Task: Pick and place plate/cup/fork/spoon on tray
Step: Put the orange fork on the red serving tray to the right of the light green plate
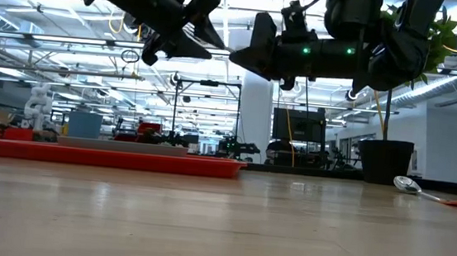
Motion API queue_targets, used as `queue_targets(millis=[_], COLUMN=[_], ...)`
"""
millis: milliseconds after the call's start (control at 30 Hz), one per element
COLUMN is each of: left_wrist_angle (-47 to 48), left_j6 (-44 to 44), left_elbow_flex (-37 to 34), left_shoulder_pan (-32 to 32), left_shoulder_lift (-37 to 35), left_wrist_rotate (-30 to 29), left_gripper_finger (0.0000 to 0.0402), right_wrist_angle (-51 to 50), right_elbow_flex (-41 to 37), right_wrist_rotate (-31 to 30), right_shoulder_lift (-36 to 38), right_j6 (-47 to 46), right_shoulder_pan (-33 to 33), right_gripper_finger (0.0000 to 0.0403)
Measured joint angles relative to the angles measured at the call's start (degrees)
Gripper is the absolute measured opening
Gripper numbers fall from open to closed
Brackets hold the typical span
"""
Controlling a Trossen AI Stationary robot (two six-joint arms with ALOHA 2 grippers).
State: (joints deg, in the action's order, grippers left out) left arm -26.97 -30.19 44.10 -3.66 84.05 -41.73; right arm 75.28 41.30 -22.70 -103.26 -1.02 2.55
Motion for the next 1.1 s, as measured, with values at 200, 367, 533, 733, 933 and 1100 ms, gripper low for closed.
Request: queue_targets(millis=[200,367,533,733,933,1100], left_wrist_angle=[-1.6,-2.82,-8.24,-15.74,-16.59,-17.0], left_j6=[-0.45,-1.76,-2.35,-3.19,-3.5,-3.74], left_elbow_flex=[0.0,0.0,0.02,-0.02,-0.04,-0.04], left_shoulder_pan=[-0.24,-0.14,0.0,0.21,0.17,0.15], left_shoulder_lift=[0.0,1.6,5.59,9.97,10.29,10.29], left_wrist_rotate=[-0.03,-1.68,-2.88,-5.37,-6.31,-6.52], left_gripper_finger=[0.0157,0.0157,0.0157,0.0157,0.0157,0.0157], right_wrist_angle=[0.48,0.84,0.64,-0.22,-0.73,-0.69], right_elbow_flex=[0.0,0.0,-0.02,-0.07,-0.07,-0.07], right_wrist_rotate=[0.48,0.5,0.41,-0.19,0.08,0.23], right_shoulder_lift=[0.0,0.0,-0.02,-0.07,-0.07,-0.07], right_j6=[-0.19,0.65,2.15,1.97,2.21,3.55], right_shoulder_pan=[-0.02,-0.02,-0.02,0.04,0.04,0.02], right_gripper_finger=[0.0,0.0,0.0,0.0,0.0,0.0])
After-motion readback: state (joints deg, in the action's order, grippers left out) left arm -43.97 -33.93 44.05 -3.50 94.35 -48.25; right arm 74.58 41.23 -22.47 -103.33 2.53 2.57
